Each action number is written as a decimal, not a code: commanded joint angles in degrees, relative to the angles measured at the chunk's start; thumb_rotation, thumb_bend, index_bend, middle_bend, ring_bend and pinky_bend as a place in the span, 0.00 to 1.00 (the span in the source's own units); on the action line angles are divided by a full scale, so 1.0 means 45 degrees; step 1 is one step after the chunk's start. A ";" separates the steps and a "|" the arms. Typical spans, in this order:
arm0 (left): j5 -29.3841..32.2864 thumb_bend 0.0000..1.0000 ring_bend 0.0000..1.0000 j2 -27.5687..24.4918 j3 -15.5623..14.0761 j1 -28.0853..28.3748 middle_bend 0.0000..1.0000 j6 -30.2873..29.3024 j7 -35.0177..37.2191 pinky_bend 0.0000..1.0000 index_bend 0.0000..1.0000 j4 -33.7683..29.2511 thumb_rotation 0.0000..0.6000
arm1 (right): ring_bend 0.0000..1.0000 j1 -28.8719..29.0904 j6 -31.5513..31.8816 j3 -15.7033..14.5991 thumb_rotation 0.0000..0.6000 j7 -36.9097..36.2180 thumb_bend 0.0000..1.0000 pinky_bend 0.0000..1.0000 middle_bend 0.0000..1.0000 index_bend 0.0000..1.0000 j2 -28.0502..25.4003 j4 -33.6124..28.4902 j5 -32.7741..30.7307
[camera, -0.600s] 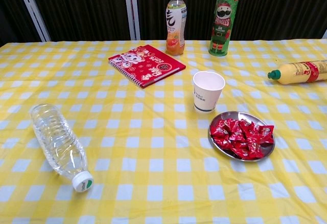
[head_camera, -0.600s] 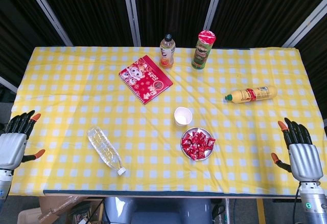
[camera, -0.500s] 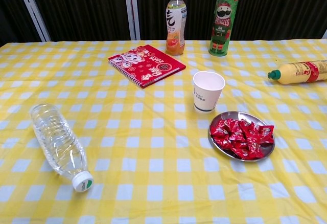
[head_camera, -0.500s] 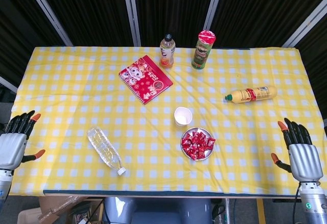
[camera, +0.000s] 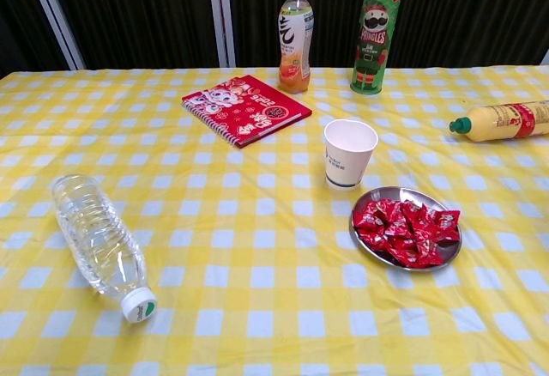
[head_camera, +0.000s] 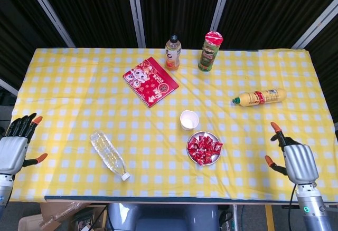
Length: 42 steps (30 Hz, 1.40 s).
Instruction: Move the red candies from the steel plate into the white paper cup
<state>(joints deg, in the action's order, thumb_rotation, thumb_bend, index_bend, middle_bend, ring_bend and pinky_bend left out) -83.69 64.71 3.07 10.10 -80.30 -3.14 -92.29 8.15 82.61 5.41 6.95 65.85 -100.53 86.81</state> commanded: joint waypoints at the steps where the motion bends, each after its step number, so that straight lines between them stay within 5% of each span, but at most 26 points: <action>1: -0.0084 0.09 0.00 0.0010 0.0024 0.0026 0.00 -0.0045 0.0059 0.00 0.00 0.0089 1.00 | 0.74 0.0653 -0.1181 0.0172 1.00 0.1235 0.31 0.89 0.72 0.11 0.0091 -0.1036 -0.0709; 9: -0.0261 0.09 0.00 0.0068 0.0059 0.0050 0.00 -0.0165 0.0439 0.00 0.00 0.0469 1.00 | 0.79 0.2144 -0.3336 0.0418 1.00 0.5092 0.31 0.91 0.78 0.11 0.1567 -0.2597 -0.3449; 17: -0.0124 0.09 0.00 -0.0059 0.0032 0.0092 0.00 0.0100 0.0827 0.00 0.00 0.0481 1.00 | 0.79 0.3557 -0.4022 0.0963 1.00 0.7293 0.31 0.91 0.78 0.11 0.3546 -0.2538 -0.6676; 42: 0.0062 0.09 0.00 -0.0166 0.0027 0.0284 0.00 0.0564 0.0902 0.00 0.00 0.0165 1.00 | 0.79 0.5524 -0.4306 0.1142 1.00 0.7717 0.31 0.91 0.78 0.18 0.5660 -0.0590 -1.0130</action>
<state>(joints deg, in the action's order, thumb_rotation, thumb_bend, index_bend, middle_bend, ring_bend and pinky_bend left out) -83.42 63.96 3.17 11.36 -77.77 0.96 -91.52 32.73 63.34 10.72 41.85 90.96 -103.63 41.37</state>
